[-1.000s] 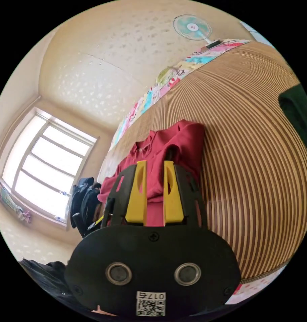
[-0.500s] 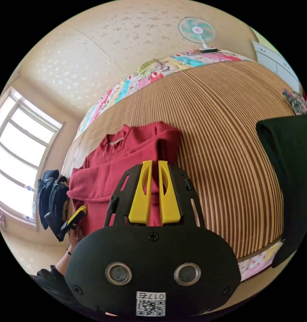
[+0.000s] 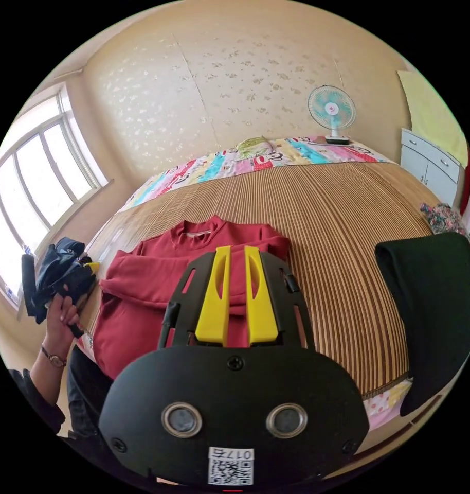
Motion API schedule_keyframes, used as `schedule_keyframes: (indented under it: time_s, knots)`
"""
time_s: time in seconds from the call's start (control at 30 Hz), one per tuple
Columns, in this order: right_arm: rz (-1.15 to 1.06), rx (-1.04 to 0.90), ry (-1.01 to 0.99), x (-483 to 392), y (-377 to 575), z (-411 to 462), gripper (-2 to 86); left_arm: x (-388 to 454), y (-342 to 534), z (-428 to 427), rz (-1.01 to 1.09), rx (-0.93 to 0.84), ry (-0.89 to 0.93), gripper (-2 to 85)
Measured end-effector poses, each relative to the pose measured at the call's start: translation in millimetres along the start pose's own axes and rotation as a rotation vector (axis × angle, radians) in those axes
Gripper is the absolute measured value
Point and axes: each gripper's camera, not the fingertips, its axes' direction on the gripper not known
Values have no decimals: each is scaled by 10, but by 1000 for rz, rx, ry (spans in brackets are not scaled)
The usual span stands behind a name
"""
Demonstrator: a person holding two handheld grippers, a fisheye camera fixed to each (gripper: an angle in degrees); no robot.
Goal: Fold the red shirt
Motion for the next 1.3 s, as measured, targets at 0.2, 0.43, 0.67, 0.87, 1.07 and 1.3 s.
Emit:
schedule_keyframes:
  time_s: [0.2,0.43,0.67,0.87,1.07,1.3]
  knots:
    - [-174,-194,61,-206,407,848,8,-811,251,351,-93,-116,-42,-3]
    - [-226,-231,154,-322,715,1273,5,-1398,608,-296,-250,104,121,59]
    - [-240,-203,173,-255,932,1381,5,-1713,401,-98,-181,-94,149,60]
    - [-190,-201,77,77,976,1376,6,-1872,586,-394,-263,53,220,37]
    - [-170,-198,46,320,1020,1374,6,-2578,1072,-496,-559,113,368,43]
    - [-158,-197,25,578,1046,1360,5,-2368,455,-583,-269,-57,271,41]
